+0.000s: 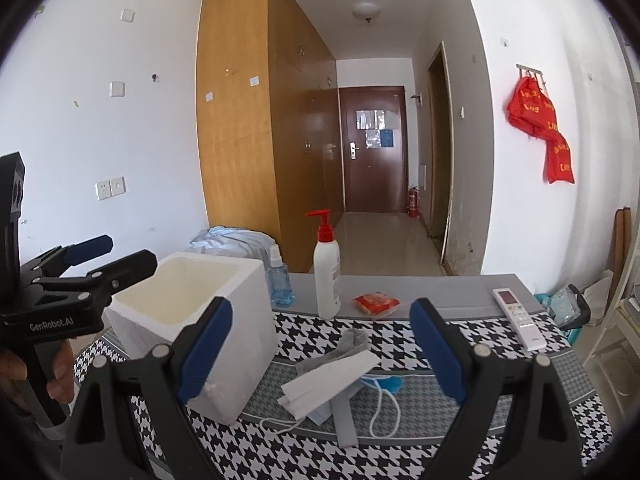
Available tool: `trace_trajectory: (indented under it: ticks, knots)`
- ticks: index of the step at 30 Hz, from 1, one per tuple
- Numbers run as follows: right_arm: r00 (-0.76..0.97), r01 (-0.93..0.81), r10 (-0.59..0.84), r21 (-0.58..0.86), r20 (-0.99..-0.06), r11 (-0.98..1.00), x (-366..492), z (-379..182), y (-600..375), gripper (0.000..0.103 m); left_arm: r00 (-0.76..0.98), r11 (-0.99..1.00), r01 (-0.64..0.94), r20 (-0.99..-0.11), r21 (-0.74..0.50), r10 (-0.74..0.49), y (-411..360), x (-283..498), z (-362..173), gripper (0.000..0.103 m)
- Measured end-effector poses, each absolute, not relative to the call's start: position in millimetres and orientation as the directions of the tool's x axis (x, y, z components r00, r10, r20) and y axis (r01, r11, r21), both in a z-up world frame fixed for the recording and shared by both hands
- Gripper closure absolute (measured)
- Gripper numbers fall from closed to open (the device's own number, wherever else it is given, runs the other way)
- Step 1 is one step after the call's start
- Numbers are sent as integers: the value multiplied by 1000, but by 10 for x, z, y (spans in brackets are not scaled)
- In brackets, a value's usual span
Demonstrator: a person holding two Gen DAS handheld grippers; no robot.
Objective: Organize soft objects
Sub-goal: 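Move the left tool back toward the white face masks on the desk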
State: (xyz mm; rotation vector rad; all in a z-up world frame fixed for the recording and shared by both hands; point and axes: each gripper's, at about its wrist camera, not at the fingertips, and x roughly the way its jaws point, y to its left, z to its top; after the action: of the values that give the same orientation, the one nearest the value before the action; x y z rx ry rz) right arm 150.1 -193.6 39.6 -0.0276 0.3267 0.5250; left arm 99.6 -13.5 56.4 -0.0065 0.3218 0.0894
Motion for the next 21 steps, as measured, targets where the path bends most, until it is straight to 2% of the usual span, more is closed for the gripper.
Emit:
trace_trajectory:
  ticks: [21]
  knots:
    - [827,-452,447,71,-340,889,1547,224,-2242,9,932,1000,8,-363,-8,-10,-455,1035,301,1]
